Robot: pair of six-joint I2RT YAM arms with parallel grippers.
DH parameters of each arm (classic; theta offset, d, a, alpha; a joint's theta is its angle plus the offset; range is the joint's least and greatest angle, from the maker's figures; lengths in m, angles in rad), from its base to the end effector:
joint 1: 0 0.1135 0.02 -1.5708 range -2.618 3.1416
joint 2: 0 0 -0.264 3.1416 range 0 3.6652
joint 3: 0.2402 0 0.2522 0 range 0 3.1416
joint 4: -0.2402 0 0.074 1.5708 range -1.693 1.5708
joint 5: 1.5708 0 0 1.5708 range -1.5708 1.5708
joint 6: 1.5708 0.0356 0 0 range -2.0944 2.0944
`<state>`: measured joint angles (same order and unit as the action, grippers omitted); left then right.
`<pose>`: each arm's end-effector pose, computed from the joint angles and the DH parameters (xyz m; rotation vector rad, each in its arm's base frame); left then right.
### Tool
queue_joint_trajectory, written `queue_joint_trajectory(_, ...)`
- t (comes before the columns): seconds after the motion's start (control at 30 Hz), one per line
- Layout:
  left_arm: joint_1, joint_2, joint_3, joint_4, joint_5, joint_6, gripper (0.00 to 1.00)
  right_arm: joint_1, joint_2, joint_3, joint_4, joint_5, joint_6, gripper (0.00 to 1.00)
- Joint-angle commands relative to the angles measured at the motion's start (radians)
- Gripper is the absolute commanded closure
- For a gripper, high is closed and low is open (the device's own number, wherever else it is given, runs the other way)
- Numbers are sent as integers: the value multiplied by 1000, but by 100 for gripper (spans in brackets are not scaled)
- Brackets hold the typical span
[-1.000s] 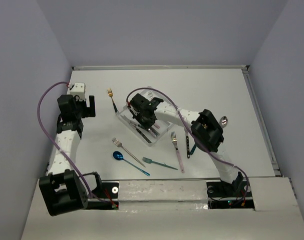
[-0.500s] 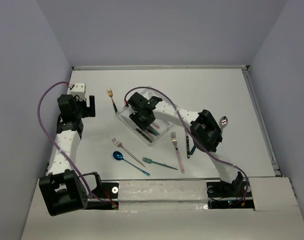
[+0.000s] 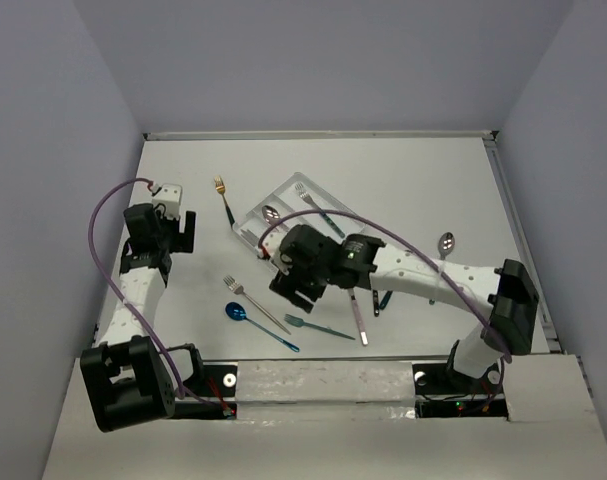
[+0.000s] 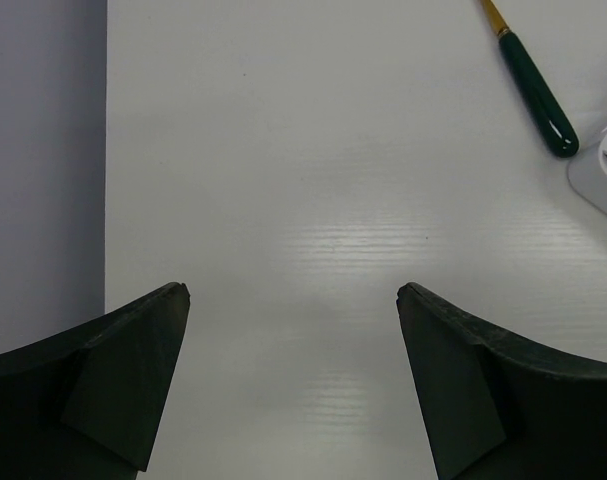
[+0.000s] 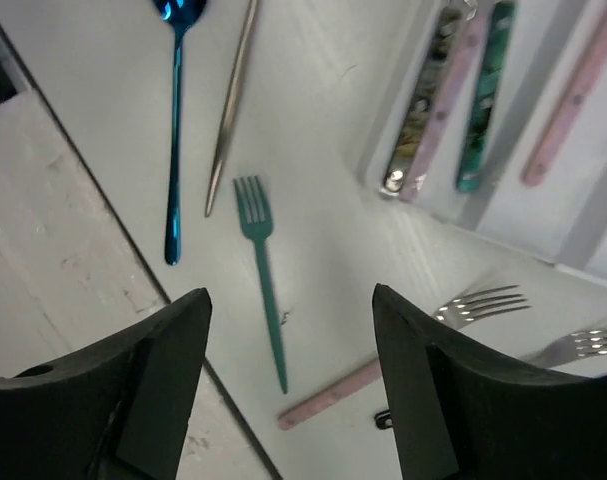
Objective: Sort the eating utensils into containers
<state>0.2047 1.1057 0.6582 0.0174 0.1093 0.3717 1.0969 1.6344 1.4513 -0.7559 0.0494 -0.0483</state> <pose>0.2434 0.0466 0.2519 0.2375 1.9936 0.2606 0.1628 0.3135 0.3030 -1.3627 2.1519 0.3623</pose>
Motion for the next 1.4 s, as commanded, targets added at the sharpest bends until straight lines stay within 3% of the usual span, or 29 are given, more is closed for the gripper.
queue_joint_trajectory(0.0, 9, -33, -52, 38, -36, 47, 1, 84, 21, -152, 10, 1, 85, 26)
queue_joint_trajectory(0.33, 9, -66, -126, 61, -43, 56, 1, 95, 139, -223, 135, 15, 117, 25)
queue_joint_trajectory(0.53, 9, -72, -129, 67, -48, 56, 1, 95, 265, -204, 151, -9, 96, 33)
queue_joint_trajectory(0.63, 9, -78, -134, 73, -49, 58, 1, 95, 289, -213, 150, -8, 114, 55)
queue_joint_trajectory(0.67, 9, -79, -134, 73, -54, 58, 1, 95, 289, -221, 150, -3, 120, 76)
queue_joint_trajectory(0.77, 10, -76, -135, 75, -54, 58, 1, 95, 265, -235, 148, 6, 142, 100)
queue_joint_trajectory(1.07, 9, -73, -132, 75, -56, 56, 1, 104, 150, -192, 127, -5, 102, 100)
queue_joint_trajectory(1.2, 9, -66, -131, 79, -57, 61, 1, 115, -25, -111, 192, 19, 13, 100)
queue_joint_trajectory(1.3, 10, -53, -132, 96, -71, 62, 1, 28, -79, -13, 266, 6, -39, 100)
queue_joint_trajectory(1.37, 9, -40, -124, 98, -76, 61, 1, -101, -50, 101, 273, 3, -56, 100)
